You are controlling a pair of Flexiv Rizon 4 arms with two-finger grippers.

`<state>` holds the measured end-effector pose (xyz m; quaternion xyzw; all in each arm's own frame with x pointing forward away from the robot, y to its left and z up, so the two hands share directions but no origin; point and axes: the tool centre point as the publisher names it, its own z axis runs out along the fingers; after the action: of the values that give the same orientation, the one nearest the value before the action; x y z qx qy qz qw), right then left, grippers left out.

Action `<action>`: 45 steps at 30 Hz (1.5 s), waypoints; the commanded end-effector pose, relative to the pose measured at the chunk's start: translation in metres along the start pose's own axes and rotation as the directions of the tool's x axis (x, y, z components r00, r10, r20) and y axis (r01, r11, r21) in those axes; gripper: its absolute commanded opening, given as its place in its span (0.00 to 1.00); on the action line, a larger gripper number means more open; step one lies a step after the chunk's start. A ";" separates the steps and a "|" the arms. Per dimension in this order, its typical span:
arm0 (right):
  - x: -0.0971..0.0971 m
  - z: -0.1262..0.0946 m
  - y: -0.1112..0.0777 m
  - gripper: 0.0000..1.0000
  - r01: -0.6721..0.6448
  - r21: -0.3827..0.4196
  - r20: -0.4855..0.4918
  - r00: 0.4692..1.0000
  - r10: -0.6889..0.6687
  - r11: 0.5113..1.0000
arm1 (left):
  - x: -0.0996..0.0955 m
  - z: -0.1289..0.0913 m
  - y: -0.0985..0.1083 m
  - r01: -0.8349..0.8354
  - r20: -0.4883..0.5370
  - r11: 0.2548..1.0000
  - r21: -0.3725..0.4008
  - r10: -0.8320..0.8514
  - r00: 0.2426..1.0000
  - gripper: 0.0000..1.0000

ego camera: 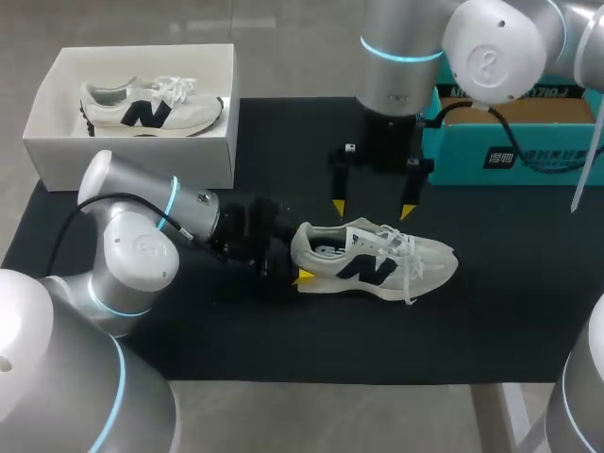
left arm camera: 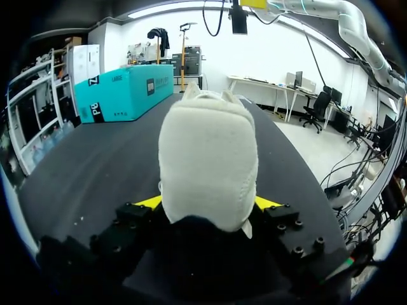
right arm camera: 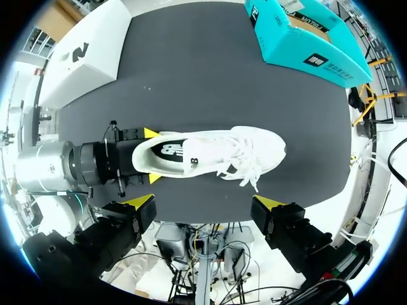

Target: Take the shoe out of the shoebox, open the shoe tongue, remove and reinsert the insole, then place the shoe into the shoebox

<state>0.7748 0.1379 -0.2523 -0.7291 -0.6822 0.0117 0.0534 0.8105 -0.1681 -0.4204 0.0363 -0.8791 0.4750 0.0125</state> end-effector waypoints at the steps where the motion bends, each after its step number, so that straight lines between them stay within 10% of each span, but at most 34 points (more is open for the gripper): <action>1: 0.009 0.018 -0.002 1.00 -0.006 -0.021 0.007 1.000 0.006 1.000 | 0.000 0.000 -0.001 0.001 0.000 1.000 -0.003 -0.001 1.000 0.00; 14: 0.018 0.062 0.010 1.00 -0.050 -0.053 0.130 0.990 0.057 0.997 | 0.000 0.000 -0.001 0.001 0.000 1.000 -0.003 -0.001 1.000 0.00; 45: 0.007 0.092 0.030 1.00 -0.186 -0.049 0.372 0.908 0.191 0.981 | 0.000 0.000 -0.001 0.001 0.000 1.000 -0.003 -0.001 1.000 0.00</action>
<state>0.7944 0.1415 -0.3443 -0.7779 -0.6110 0.1294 -0.0688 0.8106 -0.1681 -0.4204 0.0363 -0.8791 0.4750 0.0125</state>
